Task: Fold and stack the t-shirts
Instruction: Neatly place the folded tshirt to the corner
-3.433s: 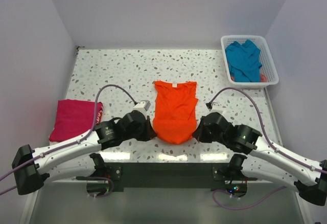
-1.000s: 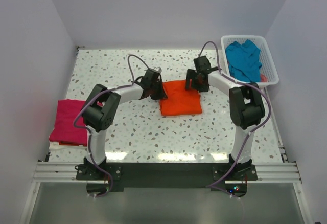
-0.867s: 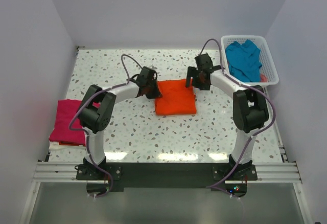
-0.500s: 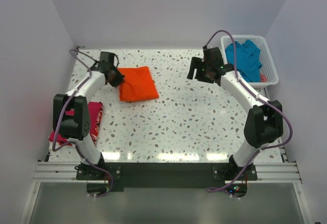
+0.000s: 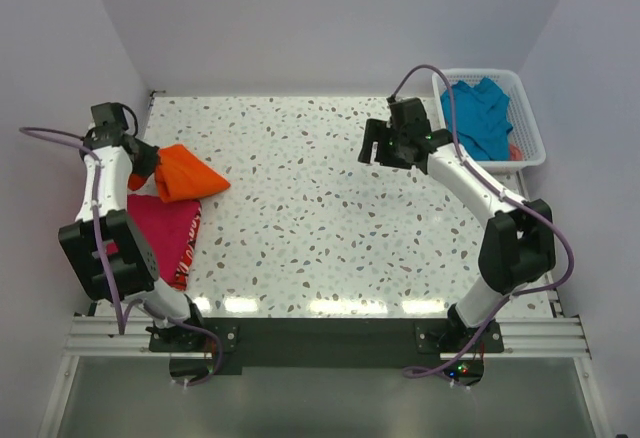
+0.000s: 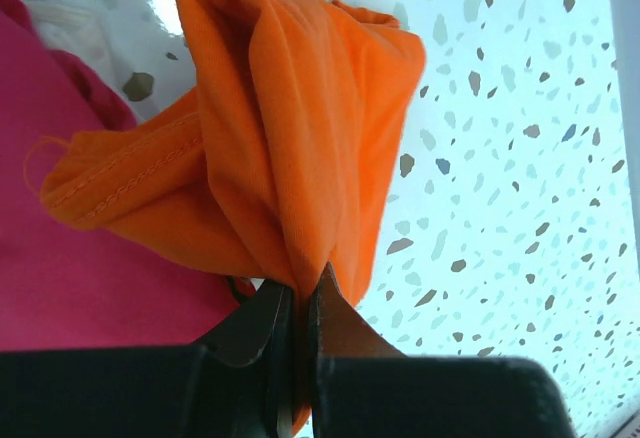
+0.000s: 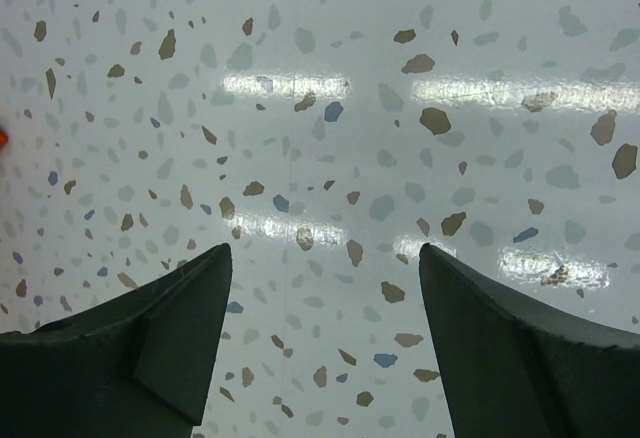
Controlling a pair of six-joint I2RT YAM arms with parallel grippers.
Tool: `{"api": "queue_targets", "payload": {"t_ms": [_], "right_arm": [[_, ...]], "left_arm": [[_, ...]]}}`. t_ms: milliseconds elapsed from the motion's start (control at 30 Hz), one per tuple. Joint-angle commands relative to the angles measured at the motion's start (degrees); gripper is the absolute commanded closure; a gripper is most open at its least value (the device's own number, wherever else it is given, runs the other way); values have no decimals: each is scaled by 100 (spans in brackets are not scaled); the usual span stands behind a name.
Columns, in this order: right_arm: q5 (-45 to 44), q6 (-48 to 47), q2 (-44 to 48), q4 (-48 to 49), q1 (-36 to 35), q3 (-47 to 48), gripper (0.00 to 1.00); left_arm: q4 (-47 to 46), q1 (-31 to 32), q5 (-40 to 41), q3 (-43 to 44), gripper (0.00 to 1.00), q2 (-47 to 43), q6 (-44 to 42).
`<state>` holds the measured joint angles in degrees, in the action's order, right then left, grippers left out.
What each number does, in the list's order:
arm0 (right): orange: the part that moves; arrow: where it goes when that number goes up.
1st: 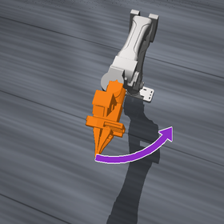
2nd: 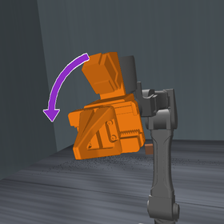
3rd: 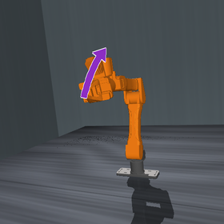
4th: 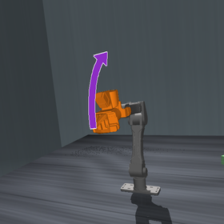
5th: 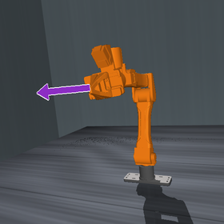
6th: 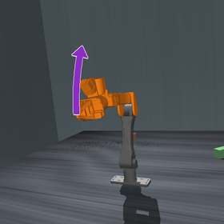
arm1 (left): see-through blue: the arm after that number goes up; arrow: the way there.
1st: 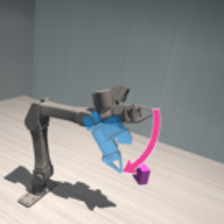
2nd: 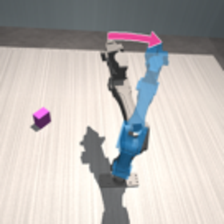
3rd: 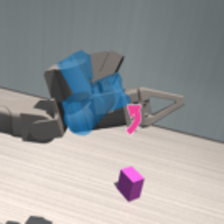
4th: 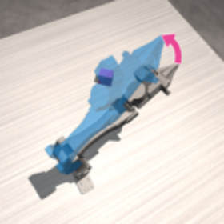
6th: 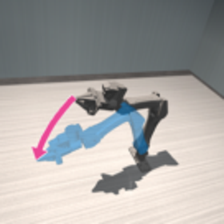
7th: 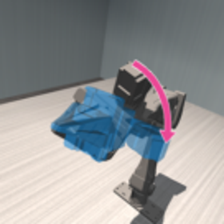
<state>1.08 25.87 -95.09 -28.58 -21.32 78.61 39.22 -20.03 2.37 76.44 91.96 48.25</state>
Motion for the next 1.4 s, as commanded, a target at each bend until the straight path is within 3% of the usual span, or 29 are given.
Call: {"api": "queue_targets", "payload": {"t_ms": [0,567,800,900,933,1067,1167,1367], "right_arm": [[76,23,166,1,-83,154,21],[23,32,482,-201,-250,296,22],[33,15,667,-218,-285,146,22],[32,6,755,-201,-294,32,22],[41,6,772,-183,-294,6,22],[59,-12,773,-131,-311,-126,21],[68,-12,764,-87,-329,-188,21],[94,-29,729,-69,-329,-188,21]], "left_arm": [[217,-237,-202,362,100,-415,-184],[612,-958,-466,407,100,-1356,-571],[604,-1292,-387,-524,100,-2006,-764],[753,-1345,15,-963,99,-2375,-747],[754,-1345,192,-1139,93,-2533,-677],[675,-1416,913,-1939,33,-3490,-361],[595,-1425,914,-1976,17,-3624,-360],[53,-1416,282,-1966,10,-3773,-606]]}}
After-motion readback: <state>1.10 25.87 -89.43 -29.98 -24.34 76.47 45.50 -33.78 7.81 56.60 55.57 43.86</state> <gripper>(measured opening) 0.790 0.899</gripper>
